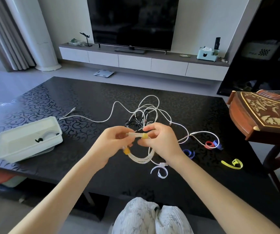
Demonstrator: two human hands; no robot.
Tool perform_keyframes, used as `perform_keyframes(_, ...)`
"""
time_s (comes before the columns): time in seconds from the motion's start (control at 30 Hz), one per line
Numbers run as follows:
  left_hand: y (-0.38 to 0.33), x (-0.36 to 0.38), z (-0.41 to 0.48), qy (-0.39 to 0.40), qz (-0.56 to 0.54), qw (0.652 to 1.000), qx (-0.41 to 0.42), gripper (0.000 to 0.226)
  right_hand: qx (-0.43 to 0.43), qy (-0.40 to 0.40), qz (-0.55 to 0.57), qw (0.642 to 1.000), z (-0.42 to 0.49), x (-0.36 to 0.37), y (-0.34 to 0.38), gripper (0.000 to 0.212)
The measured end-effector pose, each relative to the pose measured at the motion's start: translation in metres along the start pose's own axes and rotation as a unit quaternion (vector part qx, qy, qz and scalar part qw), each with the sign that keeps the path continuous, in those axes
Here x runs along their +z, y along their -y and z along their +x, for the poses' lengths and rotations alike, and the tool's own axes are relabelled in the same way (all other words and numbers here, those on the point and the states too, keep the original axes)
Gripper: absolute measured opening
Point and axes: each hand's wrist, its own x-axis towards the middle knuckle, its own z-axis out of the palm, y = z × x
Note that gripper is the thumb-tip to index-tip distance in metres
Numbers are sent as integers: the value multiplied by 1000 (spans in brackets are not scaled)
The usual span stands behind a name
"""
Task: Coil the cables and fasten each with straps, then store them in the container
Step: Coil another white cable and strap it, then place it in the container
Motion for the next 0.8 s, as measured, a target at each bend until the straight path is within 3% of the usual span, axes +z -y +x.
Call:
perform_keyframes(0.1, 15, -43, -2, -121, 50, 991, 35, 12, 63, 70, 115, 989, 22, 37, 5, 33)
perform_keyframes(0.2, 38, -95, -2, -255, -57, 965, -10, 8, 81, 67, 137, 985, 37, 78, 10, 20)
perform_keyframes(0.33, 88, -176, 14, -422, -266, 856, -136, 14, 101, 87, 118, 984, 44, 118, 12, 8)
perform_keyframes(0.4, 107, -212, 24, -495, -292, 801, -167, 9, 101, 106, 108, 983, 48, 137, 11, 9)
perform_keyframes(0.47, 116, -233, 35, -542, -278, 771, -185, 6, 105, 114, 97, 983, 50, 146, 8, 10)
perform_keyframes(0.57, 123, -252, 52, -571, -273, 749, -195, 14, 106, 134, 79, 982, 55, 160, 2, 11)
perform_keyframes(0.67, 131, -262, 53, -619, -170, 733, -227, 18, 106, 142, 59, 982, 58, 164, -5, 12)
perform_keyframes(0.73, 145, -270, 50, -586, -130, 762, -242, 23, 107, 145, 51, 982, 60, 166, -8, 12)
perform_keyframes(0.8, 156, -277, 48, -554, -114, 784, -256, 14, 108, 151, 45, 982, 61, 169, -10, 13)
